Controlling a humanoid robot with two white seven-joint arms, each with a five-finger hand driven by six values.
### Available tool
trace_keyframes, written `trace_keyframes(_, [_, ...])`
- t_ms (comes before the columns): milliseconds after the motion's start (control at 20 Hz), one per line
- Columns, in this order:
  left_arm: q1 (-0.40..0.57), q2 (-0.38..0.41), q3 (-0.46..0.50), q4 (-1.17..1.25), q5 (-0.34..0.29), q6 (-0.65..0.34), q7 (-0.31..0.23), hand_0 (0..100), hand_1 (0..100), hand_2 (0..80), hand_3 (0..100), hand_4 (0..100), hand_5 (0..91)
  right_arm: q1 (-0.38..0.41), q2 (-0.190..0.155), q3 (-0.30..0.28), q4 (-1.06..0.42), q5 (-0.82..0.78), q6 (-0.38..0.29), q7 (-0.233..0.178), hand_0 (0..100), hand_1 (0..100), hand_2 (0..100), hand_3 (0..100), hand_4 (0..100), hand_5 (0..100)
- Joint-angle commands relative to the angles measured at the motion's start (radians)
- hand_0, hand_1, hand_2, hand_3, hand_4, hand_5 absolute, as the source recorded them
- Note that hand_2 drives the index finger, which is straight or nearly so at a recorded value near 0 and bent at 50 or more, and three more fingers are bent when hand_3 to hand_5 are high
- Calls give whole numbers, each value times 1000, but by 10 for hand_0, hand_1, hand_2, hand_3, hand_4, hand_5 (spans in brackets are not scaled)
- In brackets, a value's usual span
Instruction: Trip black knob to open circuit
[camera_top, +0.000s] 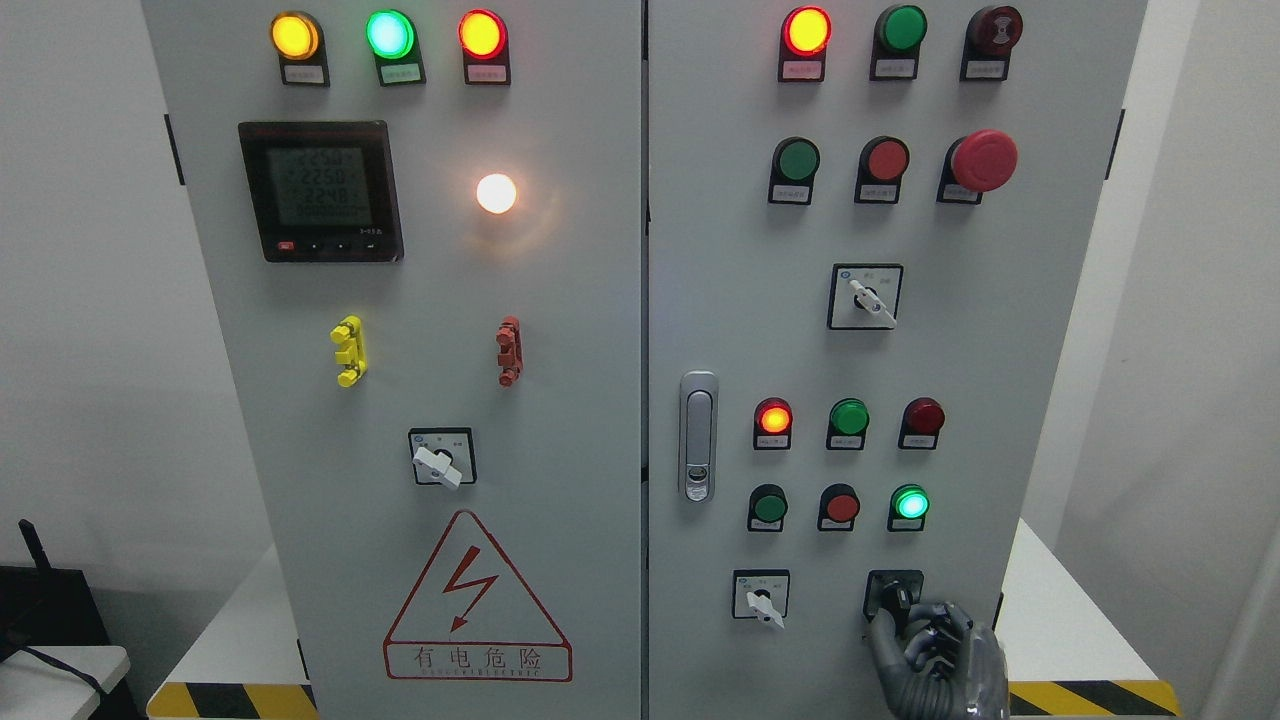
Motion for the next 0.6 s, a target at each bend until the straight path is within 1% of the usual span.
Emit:
trace_keyframes(0, [-8, 0, 0, 0, -34, 1, 0, 120, 389, 0, 0, 0, 0, 1, -3, 12, -1, 1, -58, -1, 555, 803, 580, 902, 913, 958])
trace_keyframes(551, [-8, 0, 0, 0, -32, 1, 0, 120, 389, 0, 0, 0, 0, 1, -5, 9, -1, 1, -59, -1, 547, 802, 571, 899, 903, 957])
